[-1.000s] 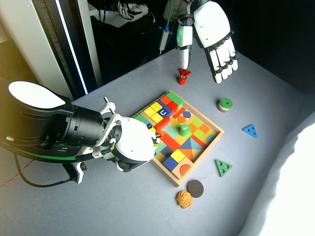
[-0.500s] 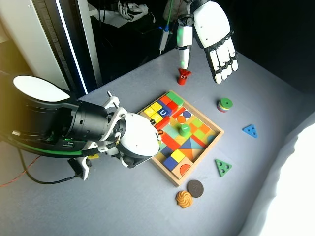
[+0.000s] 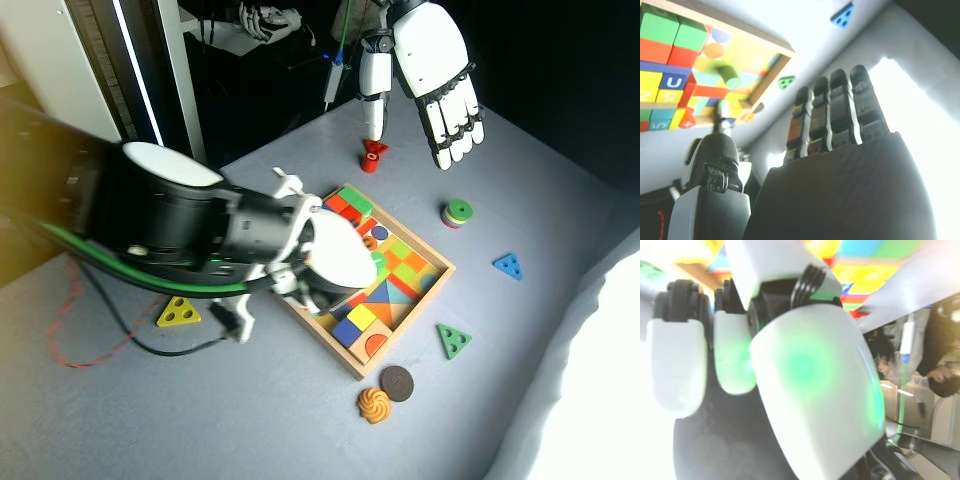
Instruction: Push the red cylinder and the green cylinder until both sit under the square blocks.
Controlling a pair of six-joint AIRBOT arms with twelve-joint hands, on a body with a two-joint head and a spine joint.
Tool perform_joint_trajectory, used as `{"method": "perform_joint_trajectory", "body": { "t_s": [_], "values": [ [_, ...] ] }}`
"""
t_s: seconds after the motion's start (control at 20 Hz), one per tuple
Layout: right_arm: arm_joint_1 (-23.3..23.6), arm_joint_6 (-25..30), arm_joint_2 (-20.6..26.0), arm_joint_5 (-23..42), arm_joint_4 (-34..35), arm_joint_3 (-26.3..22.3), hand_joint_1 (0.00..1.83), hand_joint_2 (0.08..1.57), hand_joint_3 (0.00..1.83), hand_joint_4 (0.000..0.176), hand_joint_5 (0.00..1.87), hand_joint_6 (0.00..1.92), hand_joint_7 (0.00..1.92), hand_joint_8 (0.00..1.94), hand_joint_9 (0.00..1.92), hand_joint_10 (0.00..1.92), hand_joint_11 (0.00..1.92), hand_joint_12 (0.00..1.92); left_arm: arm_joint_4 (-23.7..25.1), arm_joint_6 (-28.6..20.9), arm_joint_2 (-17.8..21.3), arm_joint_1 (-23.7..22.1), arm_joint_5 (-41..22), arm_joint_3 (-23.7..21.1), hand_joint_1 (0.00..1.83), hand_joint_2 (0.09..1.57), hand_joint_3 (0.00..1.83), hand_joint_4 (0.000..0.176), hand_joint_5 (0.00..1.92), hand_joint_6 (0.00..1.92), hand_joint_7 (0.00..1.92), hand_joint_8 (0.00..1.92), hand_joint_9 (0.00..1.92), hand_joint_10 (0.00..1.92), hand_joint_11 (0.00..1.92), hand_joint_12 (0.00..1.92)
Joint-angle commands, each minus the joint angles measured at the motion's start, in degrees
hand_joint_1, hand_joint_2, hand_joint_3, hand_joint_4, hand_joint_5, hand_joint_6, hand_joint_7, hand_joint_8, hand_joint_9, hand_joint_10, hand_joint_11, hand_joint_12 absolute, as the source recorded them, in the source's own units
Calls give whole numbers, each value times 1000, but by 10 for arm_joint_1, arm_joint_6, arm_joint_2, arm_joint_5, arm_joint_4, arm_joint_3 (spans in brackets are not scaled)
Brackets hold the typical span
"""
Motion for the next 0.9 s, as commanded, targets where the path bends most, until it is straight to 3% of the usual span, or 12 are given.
{"method": "perform_joint_trajectory", "body": {
  "t_s": [0.0, 0.85],
  "values": [
    [12, -2, 3, -12, 14, 3, 1785, 998, 464, 0, 273, 2, 1588, 1941, 1750, 1921, 1811, 1921, 49, 3, 7, -2, 2, -2, 0, 1277, 0, 0, 89, 6, 82, 6, 57, 6, 17, 24],
    [9, -49, -28, -10, 13, 24, 1805, 999, 459, 0, 296, 3, 1585, 1941, 1750, 1921, 1821, 1921, 50, 3, 7, -1, 2, -2, 0, 1277, 0, 0, 89, 3, 81, 5, 59, 6, 15, 28]
  ]
}}
